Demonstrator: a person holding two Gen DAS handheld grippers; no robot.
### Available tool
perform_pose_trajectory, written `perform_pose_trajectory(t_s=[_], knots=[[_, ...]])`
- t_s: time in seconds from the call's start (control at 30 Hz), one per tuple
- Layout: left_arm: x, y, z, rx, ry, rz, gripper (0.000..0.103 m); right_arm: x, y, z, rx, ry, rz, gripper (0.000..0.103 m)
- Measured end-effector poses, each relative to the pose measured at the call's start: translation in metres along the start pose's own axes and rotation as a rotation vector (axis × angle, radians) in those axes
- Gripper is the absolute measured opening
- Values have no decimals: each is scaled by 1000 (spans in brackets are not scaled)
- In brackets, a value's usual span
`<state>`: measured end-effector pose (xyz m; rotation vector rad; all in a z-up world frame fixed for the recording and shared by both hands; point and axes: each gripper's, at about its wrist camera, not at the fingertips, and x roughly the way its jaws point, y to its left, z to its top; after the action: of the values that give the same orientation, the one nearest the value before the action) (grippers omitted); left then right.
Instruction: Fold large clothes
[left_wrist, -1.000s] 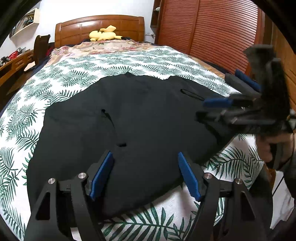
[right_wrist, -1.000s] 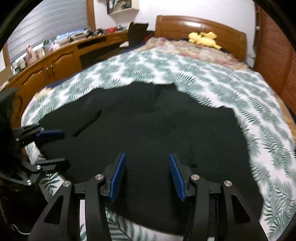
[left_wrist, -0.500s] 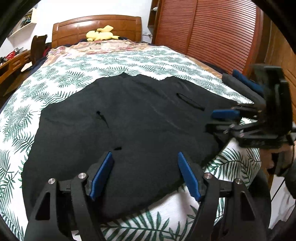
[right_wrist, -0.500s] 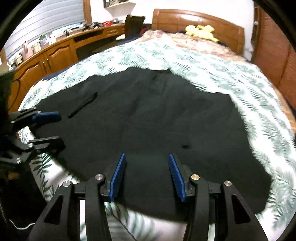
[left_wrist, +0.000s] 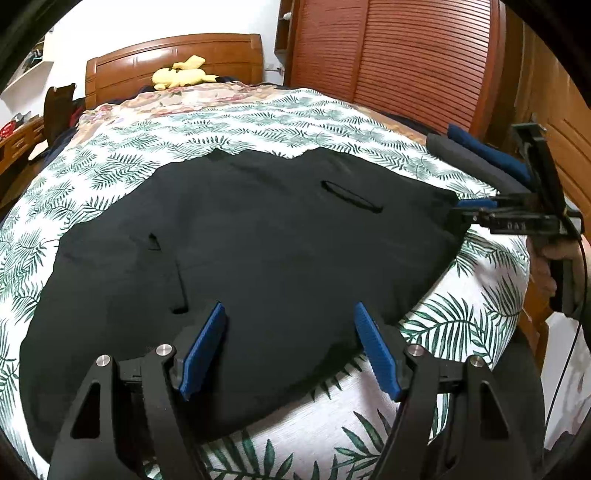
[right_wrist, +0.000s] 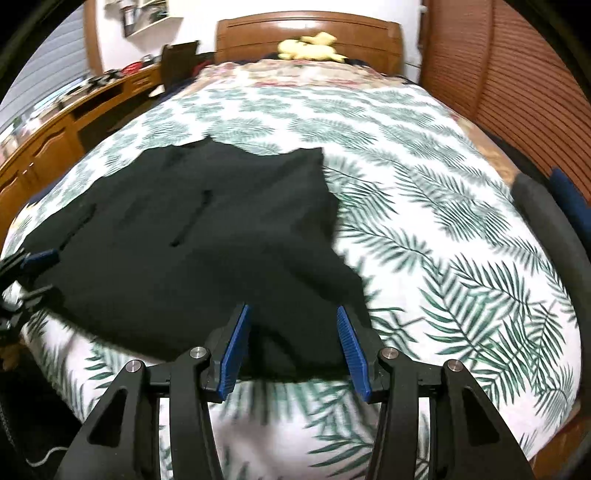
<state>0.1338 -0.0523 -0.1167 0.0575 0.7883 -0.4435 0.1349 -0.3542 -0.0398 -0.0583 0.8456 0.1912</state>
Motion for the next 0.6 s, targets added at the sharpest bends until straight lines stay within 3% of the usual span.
perform_pose_trajectory(t_s=[0.13,0.2,0.33,0.6], knots=[[3,-2,0,8,4,1,74,8,-2,1,-20,31,-34,58],[4,-3,-1,11,7,4,74,13,-3,0,-12,36,-51,68],[7,-4,-2,18,9,9,74,25,-12,3,74,61,-2,75],[9,-4,-2,20,12,9,74,26,-31,6,166,53,131,75]])
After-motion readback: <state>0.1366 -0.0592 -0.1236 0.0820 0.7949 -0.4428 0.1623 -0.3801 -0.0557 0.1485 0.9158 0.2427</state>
